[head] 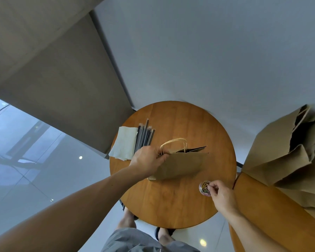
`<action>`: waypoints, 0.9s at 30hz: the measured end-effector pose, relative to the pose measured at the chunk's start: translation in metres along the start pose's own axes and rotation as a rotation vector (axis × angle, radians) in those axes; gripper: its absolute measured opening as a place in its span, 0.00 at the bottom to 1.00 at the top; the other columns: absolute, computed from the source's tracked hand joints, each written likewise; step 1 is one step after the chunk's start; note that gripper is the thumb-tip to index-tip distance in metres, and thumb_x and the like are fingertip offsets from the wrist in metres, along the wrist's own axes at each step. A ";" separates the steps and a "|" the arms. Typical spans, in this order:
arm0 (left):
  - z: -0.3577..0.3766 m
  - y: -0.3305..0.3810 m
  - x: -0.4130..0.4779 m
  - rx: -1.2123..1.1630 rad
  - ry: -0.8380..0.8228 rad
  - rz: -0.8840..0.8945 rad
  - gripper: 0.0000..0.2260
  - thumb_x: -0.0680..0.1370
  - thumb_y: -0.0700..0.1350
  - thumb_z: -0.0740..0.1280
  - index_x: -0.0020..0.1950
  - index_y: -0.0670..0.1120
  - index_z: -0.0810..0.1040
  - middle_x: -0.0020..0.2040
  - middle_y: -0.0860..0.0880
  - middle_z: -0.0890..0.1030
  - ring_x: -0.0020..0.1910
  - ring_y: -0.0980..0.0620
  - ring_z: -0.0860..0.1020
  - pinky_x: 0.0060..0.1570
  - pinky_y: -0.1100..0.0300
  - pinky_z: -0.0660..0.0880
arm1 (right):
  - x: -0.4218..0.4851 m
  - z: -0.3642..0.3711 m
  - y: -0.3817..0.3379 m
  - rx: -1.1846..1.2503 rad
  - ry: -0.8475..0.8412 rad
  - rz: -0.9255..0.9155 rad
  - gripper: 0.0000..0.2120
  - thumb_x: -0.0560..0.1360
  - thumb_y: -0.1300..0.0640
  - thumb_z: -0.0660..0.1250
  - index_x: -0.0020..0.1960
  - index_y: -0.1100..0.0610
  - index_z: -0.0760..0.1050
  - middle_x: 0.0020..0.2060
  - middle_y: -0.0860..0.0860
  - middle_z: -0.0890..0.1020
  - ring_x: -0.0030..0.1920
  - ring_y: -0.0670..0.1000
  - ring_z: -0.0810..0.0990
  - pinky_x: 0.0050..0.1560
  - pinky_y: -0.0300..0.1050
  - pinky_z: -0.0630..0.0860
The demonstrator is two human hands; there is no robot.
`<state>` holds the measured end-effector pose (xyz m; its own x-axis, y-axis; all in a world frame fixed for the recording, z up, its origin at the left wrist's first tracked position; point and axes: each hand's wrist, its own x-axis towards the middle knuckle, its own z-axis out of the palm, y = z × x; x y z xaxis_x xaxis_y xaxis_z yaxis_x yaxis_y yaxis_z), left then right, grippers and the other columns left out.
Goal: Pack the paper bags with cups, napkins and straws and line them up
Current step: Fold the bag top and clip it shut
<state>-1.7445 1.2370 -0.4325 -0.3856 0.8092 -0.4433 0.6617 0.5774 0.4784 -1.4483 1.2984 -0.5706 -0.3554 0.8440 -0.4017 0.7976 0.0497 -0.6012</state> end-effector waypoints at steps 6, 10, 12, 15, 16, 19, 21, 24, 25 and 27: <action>-0.005 0.005 -0.002 0.077 0.004 0.006 0.13 0.81 0.56 0.62 0.51 0.51 0.83 0.41 0.51 0.83 0.41 0.52 0.80 0.41 0.56 0.80 | -0.007 -0.017 -0.041 0.363 -0.012 0.046 0.10 0.78 0.61 0.69 0.56 0.49 0.79 0.38 0.43 0.85 0.37 0.44 0.83 0.37 0.35 0.79; -0.006 0.007 -0.002 0.081 0.008 -0.001 0.12 0.81 0.58 0.62 0.41 0.54 0.77 0.36 0.52 0.80 0.37 0.53 0.79 0.38 0.56 0.80 | -0.015 -0.029 -0.084 0.520 -0.029 -0.054 0.07 0.77 0.60 0.70 0.50 0.49 0.83 0.38 0.49 0.85 0.34 0.50 0.83 0.36 0.43 0.81; -0.006 0.005 -0.001 0.072 0.009 0.003 0.12 0.80 0.58 0.63 0.39 0.56 0.76 0.35 0.54 0.78 0.36 0.55 0.78 0.34 0.57 0.78 | -0.019 -0.034 -0.103 0.542 -0.048 -0.112 0.06 0.77 0.59 0.71 0.48 0.48 0.83 0.38 0.49 0.86 0.37 0.52 0.84 0.39 0.44 0.82; -0.007 0.003 -0.001 0.099 0.020 0.002 0.13 0.80 0.57 0.63 0.37 0.56 0.75 0.33 0.56 0.75 0.32 0.59 0.74 0.27 0.62 0.67 | -0.025 -0.041 -0.130 0.570 -0.072 -0.181 0.07 0.75 0.55 0.73 0.52 0.47 0.81 0.38 0.50 0.85 0.38 0.52 0.84 0.40 0.43 0.82; -0.006 0.002 -0.001 0.109 0.028 -0.001 0.15 0.80 0.57 0.63 0.35 0.55 0.72 0.32 0.56 0.74 0.31 0.59 0.72 0.26 0.62 0.64 | -0.026 -0.043 -0.138 0.581 -0.077 -0.195 0.09 0.75 0.55 0.73 0.54 0.48 0.80 0.39 0.50 0.86 0.39 0.52 0.84 0.40 0.43 0.82; -0.006 0.001 -0.002 0.115 0.042 -0.004 0.17 0.80 0.57 0.63 0.32 0.56 0.68 0.31 0.57 0.72 0.30 0.59 0.70 0.25 0.62 0.62 | -0.029 -0.050 -0.158 0.613 -0.081 -0.231 0.12 0.75 0.58 0.73 0.57 0.50 0.79 0.39 0.51 0.86 0.39 0.53 0.84 0.41 0.42 0.82; -0.005 -0.001 -0.002 0.106 0.043 0.003 0.15 0.80 0.57 0.63 0.34 0.56 0.69 0.31 0.57 0.72 0.30 0.59 0.71 0.26 0.62 0.62 | -0.032 -0.053 -0.168 0.634 -0.085 -0.248 0.10 0.75 0.60 0.73 0.55 0.51 0.81 0.40 0.52 0.86 0.39 0.53 0.85 0.41 0.43 0.82; -0.006 -0.002 -0.003 0.098 0.042 0.009 0.13 0.80 0.57 0.63 0.37 0.57 0.70 0.32 0.57 0.72 0.31 0.58 0.72 0.27 0.62 0.64 | -0.035 -0.053 -0.179 0.648 -0.100 -0.254 0.10 0.75 0.62 0.72 0.54 0.52 0.81 0.40 0.52 0.86 0.40 0.54 0.85 0.40 0.42 0.82; -0.007 -0.003 -0.003 0.097 0.041 0.007 0.12 0.80 0.57 0.63 0.38 0.57 0.71 0.32 0.57 0.72 0.32 0.57 0.72 0.27 0.62 0.65 | -0.036 -0.052 -0.182 0.654 -0.102 -0.247 0.10 0.76 0.64 0.71 0.54 0.53 0.81 0.41 0.52 0.86 0.40 0.54 0.85 0.40 0.42 0.82; -0.008 -0.004 -0.004 0.094 0.040 0.005 0.10 0.80 0.56 0.63 0.39 0.57 0.72 0.32 0.57 0.72 0.32 0.56 0.73 0.27 0.62 0.65 | -0.036 -0.049 -0.186 0.654 -0.112 -0.228 0.10 0.76 0.66 0.69 0.54 0.54 0.81 0.41 0.52 0.86 0.40 0.54 0.85 0.39 0.42 0.81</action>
<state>-1.7503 1.2320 -0.4265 -0.4063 0.8166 -0.4100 0.7205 0.5623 0.4059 -1.5599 1.2850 -0.4098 -0.5551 0.7889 -0.2636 0.2528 -0.1418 -0.9571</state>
